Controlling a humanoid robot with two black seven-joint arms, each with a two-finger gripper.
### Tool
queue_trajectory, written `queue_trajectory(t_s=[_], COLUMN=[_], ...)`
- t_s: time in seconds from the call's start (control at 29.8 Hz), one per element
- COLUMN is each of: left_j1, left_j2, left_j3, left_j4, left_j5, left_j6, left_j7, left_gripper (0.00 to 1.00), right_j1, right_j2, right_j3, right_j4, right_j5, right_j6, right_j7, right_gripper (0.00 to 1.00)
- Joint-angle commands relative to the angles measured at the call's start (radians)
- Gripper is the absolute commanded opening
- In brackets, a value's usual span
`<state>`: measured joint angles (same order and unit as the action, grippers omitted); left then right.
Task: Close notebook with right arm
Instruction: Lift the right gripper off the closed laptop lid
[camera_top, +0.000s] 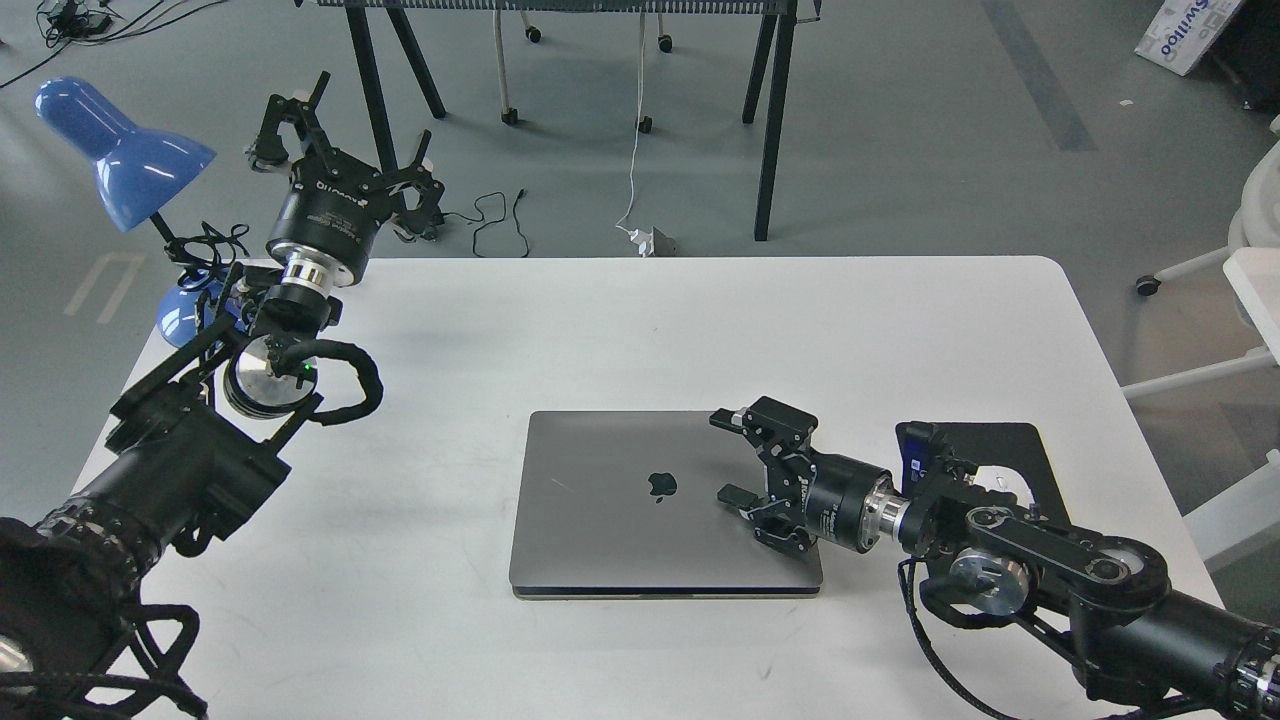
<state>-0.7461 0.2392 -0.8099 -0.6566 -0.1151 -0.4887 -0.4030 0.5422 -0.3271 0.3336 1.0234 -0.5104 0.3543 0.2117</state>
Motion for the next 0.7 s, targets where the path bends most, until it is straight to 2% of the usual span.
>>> queue_trajectory(t_s=[0.0, 0.5, 0.67], left_j1=[-0.001, 0.001, -0.001], left_j2=[0.0, 0.0, 0.0], left_j3=[0.0, 0.0, 0.0], left_j4=[0.0, 0.0, 0.0], left_j5=[0.0, 0.0, 0.0], left_j6=[0.0, 0.0, 0.0], left_j7=[0.001, 0.0, 0.0], left_gripper=[1.0, 1.0, 1.0], right_j1=[-0.004, -0.011, -0.011], right_j2=[-0.027, -0.044, -0.075], right_j3=[-0.024, -0.005, 0.117], right_j4=[0.023, 0.046, 0.11], right_j5=[-0.002, 0.0, 0.001], right_j6=[-0.003, -0.003, -0.001], right_j7=[0.002, 0.003, 0.006], right_gripper=[1.0, 1.0, 1.0])
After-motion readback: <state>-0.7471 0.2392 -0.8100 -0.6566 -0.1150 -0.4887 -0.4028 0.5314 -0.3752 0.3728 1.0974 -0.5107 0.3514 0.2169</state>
